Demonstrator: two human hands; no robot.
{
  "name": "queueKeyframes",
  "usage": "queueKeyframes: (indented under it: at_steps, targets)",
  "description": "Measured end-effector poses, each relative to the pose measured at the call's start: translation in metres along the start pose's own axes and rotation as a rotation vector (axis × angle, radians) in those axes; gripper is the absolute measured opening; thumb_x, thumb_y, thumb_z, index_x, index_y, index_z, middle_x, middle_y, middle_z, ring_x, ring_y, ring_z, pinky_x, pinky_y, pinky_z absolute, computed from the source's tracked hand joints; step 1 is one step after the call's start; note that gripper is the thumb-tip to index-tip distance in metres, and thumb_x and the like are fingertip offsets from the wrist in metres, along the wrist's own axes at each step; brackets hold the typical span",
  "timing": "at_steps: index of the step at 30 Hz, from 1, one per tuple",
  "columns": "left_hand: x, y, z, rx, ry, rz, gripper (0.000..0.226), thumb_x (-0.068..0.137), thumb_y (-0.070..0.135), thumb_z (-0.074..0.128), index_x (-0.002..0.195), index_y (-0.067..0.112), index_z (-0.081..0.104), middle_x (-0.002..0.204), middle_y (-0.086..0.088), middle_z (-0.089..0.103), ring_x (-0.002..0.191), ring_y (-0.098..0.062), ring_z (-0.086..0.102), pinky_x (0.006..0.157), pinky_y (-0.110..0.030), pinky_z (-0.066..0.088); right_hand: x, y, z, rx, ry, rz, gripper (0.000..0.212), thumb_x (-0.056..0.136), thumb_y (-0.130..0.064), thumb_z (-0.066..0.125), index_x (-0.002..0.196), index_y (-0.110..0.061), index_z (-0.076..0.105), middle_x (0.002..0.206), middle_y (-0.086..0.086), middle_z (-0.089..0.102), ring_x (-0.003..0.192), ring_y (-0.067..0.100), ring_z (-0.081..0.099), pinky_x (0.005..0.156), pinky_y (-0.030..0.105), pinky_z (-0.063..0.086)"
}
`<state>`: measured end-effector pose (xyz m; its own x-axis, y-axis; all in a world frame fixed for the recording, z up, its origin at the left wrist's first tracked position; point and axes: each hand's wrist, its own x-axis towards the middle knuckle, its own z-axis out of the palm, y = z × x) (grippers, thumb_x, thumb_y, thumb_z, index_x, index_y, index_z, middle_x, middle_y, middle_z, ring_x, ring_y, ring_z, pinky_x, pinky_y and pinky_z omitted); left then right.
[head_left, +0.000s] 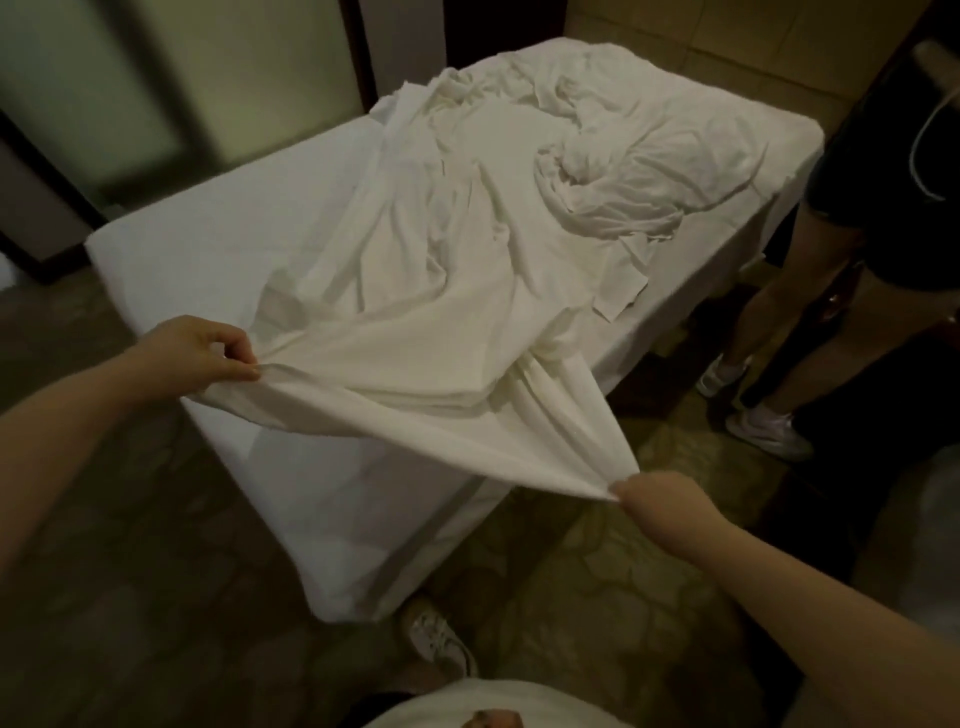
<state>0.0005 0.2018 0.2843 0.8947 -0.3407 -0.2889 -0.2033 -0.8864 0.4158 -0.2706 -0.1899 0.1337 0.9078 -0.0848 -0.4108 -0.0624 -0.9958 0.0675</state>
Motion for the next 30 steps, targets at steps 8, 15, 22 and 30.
queueKeyframes:
  at_steps: [8, 15, 22, 30]
  targets:
    - [-0.089, -0.004, 0.055, 0.011, -0.016, -0.018, 0.011, 0.075, 0.009, 0.075, 0.067, 0.013, 0.068, 0.077, -0.002, 0.064, 0.074, -0.013, 0.051, 0.064, -0.021, 0.038, -0.064, 0.014, 0.013, 0.400, 0.278, 0.398, 0.032, 0.097, -0.027, 0.045, 0.126, -0.026, 0.060, 0.145, 0.004, 0.039, 0.130, 0.031, 0.032, 0.103, 0.044, 0.030]
    - [-0.102, 0.002, 0.054, 0.052, 0.024, -0.017, 0.014, 0.075, 0.012, 0.076, 0.065, 0.015, 0.067, 0.078, -0.006, 0.064, 0.079, -0.023, 0.055, 0.069, -0.033, 0.040, -0.086, -0.013, 0.017, 1.070, 0.255, 0.355, 0.035, 0.098, -0.023, 0.045, 0.128, -0.010, 0.055, 0.130, -0.001, 0.046, 0.114, 0.013, 0.045, 0.093, 0.027, 0.038]
    - [-0.100, -0.004, 0.061, 0.073, -0.001, -0.015, 0.013, 0.074, 0.014, 0.077, 0.065, 0.016, 0.067, 0.077, -0.005, 0.065, 0.077, -0.021, 0.055, 0.067, -0.032, 0.040, -0.073, -0.028, 0.009, 1.512, 0.585, 0.729, 0.022, 0.089, -0.022, 0.062, 0.109, -0.013, 0.064, 0.091, -0.004, 0.060, 0.085, 0.013, 0.059, 0.068, 0.022, 0.046]
    - [-0.099, -0.019, 0.063, 0.071, -0.022, -0.078, 0.014, 0.075, 0.012, 0.076, 0.065, 0.014, 0.066, 0.076, -0.006, 0.063, 0.076, -0.021, 0.054, 0.071, -0.032, 0.038, -0.050, -0.015, 0.013, 1.245, 0.307, 0.666, 0.039, 0.094, -0.012, 0.050, 0.131, -0.022, 0.051, 0.121, 0.000, 0.055, 0.081, 0.015, 0.059, 0.056, 0.020, 0.044]
